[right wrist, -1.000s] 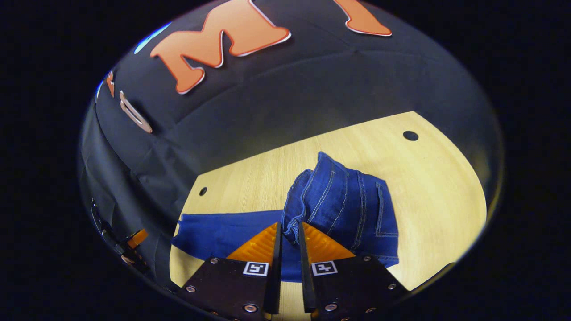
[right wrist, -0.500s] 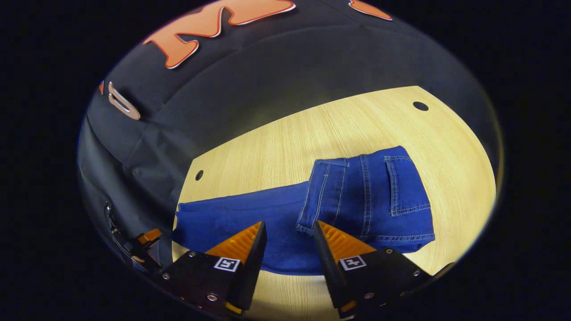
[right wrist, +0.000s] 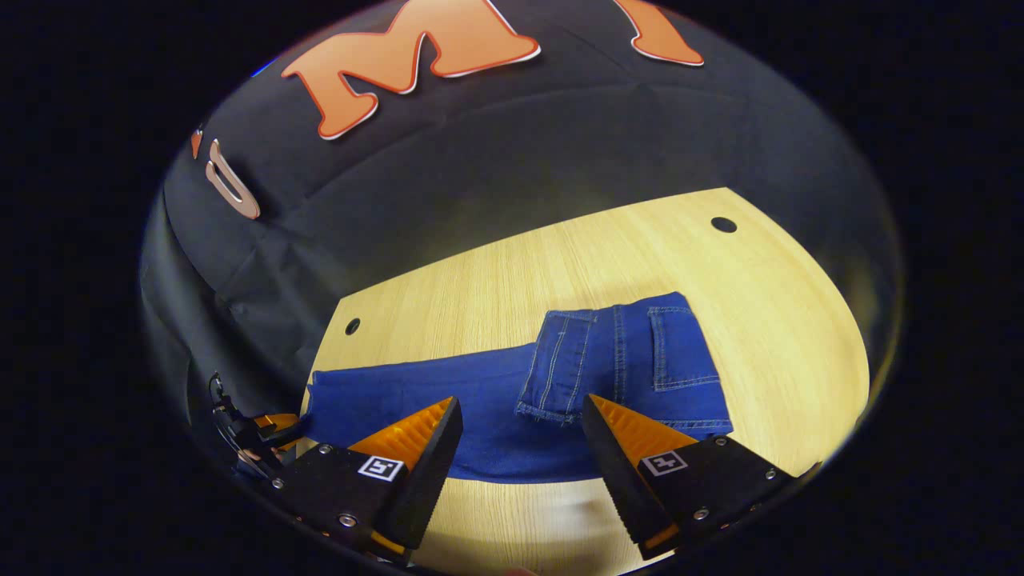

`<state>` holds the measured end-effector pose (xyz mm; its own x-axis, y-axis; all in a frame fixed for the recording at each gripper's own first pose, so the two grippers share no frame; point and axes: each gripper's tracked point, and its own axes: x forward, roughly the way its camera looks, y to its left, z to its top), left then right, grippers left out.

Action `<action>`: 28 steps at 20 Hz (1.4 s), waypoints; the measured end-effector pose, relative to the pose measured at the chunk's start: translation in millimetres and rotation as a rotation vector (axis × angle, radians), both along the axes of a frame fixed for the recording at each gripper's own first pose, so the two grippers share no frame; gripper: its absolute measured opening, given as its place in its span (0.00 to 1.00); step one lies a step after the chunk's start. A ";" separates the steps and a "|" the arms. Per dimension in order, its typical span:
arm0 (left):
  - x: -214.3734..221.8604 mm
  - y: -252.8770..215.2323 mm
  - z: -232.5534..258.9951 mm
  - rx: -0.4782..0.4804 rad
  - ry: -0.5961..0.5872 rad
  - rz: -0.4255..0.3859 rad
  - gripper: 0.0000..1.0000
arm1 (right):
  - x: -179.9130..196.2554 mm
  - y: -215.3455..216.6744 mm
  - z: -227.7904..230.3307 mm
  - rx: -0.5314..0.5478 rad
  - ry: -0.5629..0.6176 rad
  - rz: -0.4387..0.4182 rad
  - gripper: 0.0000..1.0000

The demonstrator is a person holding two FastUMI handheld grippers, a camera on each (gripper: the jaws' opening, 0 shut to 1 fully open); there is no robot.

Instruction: Grasp the waist and the cuffs of the jeans and fold them to make the two legs overlap; first hold the waist and fold one-third of the jeans toward the cuffs, then hold the cuffs and fold the remaining one-third in the same direction to finish folding.

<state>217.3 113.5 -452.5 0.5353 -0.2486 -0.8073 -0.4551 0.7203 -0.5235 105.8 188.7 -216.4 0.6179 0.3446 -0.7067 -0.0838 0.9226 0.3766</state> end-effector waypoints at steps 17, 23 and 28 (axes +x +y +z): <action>1.6 -15.7 -0.7 0.484 -0.031 -0.249 0.55 | 7.3 -60.3 24.5 -0.014 -0.053 -0.094 0.94; 7.9 -20.0 21.3 0.358 -0.062 -0.262 0.21 | 14.1 -67.4 31.8 0.002 -0.077 -0.116 0.94; 35.3 -31.1 86.2 0.100 -0.129 -0.067 0.13 | 15.4 -75.5 30.9 0.014 -0.085 -0.099 0.94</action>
